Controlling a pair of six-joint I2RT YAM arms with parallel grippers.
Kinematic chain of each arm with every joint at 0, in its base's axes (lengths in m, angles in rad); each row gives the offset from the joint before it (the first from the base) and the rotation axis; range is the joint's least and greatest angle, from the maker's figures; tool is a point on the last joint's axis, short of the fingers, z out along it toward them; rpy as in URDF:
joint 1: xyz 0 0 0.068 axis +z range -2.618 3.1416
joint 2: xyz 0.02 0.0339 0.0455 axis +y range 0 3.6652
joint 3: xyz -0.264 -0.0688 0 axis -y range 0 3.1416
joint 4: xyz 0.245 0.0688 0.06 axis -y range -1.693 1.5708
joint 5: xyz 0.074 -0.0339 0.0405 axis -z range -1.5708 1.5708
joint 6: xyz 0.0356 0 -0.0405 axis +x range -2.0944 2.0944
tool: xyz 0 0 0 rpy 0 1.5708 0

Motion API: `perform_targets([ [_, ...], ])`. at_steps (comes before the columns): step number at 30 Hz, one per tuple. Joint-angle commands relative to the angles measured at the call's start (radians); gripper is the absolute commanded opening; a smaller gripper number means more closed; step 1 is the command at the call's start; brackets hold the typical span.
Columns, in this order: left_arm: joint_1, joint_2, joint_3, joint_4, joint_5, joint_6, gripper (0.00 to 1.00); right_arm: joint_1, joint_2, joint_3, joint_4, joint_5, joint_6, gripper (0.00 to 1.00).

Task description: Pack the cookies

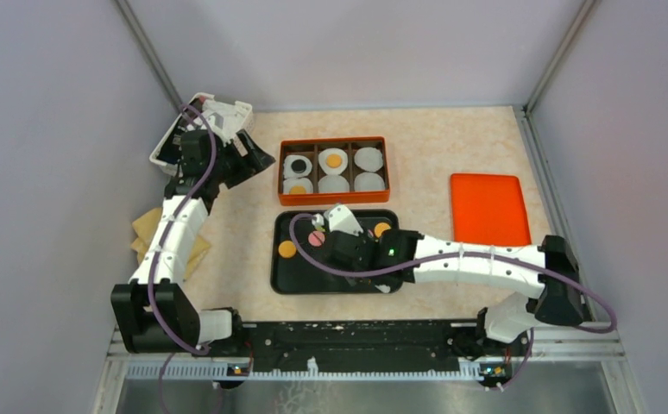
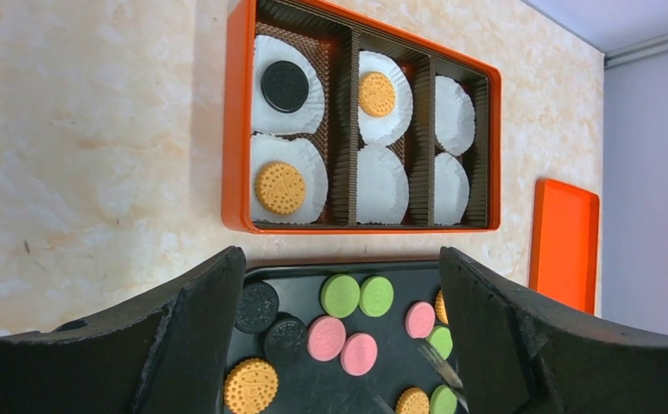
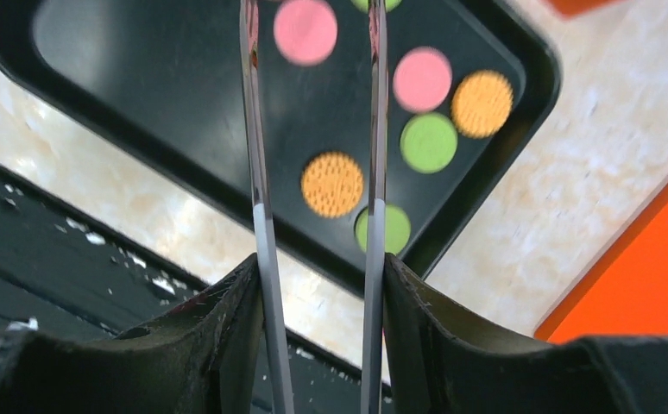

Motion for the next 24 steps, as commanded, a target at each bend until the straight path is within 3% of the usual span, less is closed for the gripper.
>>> perform_targets([
  [1, -0.017, -0.013, 0.015, 0.032, 0.016, -0.011, 0.88, 0.059, -0.064, -0.068, -0.041, 0.036, 0.183, 0.48],
  [9, -0.017, -0.044, 0.013, 0.021, 0.013, -0.011, 0.89, 0.095, -0.045, -0.168, 0.021, -0.014, 0.251, 0.48],
  [24, -0.017, -0.048, 0.011, 0.016, 0.004, 0.002, 0.89, 0.079, 0.102, -0.117, 0.088, 0.038, 0.203, 0.50],
])
